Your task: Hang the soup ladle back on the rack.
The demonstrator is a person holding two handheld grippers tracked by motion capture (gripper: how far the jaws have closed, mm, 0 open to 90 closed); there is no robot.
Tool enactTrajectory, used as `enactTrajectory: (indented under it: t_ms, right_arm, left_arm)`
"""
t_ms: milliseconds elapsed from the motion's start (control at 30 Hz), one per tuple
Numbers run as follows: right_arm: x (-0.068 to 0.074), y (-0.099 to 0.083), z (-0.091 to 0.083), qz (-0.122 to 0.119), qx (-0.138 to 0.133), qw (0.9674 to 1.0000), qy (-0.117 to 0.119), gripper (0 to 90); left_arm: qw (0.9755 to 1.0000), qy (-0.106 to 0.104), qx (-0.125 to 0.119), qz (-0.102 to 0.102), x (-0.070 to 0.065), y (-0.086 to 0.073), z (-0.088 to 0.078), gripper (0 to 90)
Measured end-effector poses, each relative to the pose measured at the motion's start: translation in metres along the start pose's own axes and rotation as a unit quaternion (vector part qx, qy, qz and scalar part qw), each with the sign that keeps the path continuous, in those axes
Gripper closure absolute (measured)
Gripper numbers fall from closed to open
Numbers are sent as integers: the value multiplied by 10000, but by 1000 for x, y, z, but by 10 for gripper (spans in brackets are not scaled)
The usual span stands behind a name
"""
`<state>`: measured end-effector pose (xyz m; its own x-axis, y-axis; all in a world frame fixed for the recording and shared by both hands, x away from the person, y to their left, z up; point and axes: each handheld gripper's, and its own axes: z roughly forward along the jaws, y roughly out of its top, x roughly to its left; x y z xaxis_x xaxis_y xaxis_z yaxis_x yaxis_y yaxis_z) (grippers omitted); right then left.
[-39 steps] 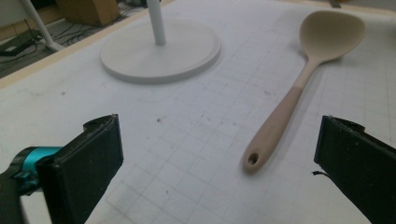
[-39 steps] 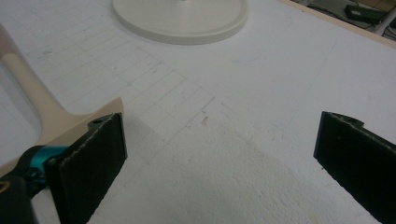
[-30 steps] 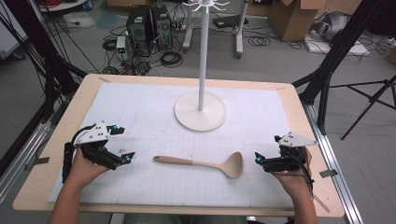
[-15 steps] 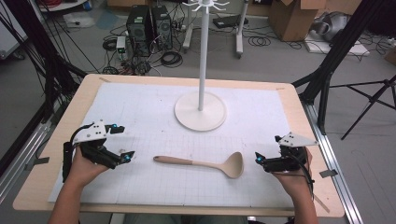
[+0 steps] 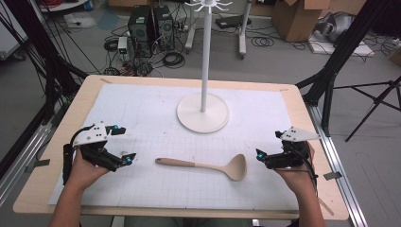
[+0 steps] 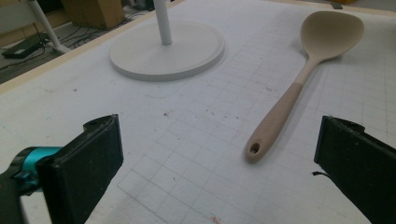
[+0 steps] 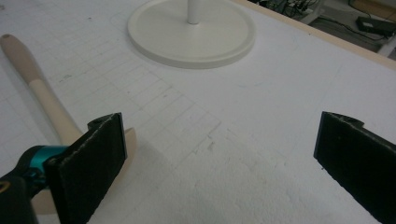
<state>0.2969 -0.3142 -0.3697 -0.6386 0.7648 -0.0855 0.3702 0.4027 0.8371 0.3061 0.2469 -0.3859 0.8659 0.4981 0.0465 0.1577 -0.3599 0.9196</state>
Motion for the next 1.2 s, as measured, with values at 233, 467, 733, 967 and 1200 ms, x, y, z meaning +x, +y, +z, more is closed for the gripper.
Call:
enactTrajectory:
  t_ms: [233, 467, 733, 967, 1200]
  right_arm:
    - [7, 30, 8, -226, -61, 9992, 326, 11]
    - [25, 54, 26, -550, 87, 9965, 629, 11]
    - [48, 72, 49, -916, 372, 9904, 969, 11]
    - [69, 85, 68, -1233, 652, 9820, 1270, 11]
    - [91, 91, 97, -1674, 1177, 9680, 1450, 10]
  left_arm:
    - [10000, -14, 1, 35, -2, 1, 1, 17]
    - [10000, -45, 20, 77, -3, 2, 2, 17]
    - [9999, -40, 12, 93, -3, 2, 3, 17]
    - [9999, -46, 39, 103, -4, 1, 4, 17]
    - [9999, -3, 51, 108, -4, 1, 4, 17]
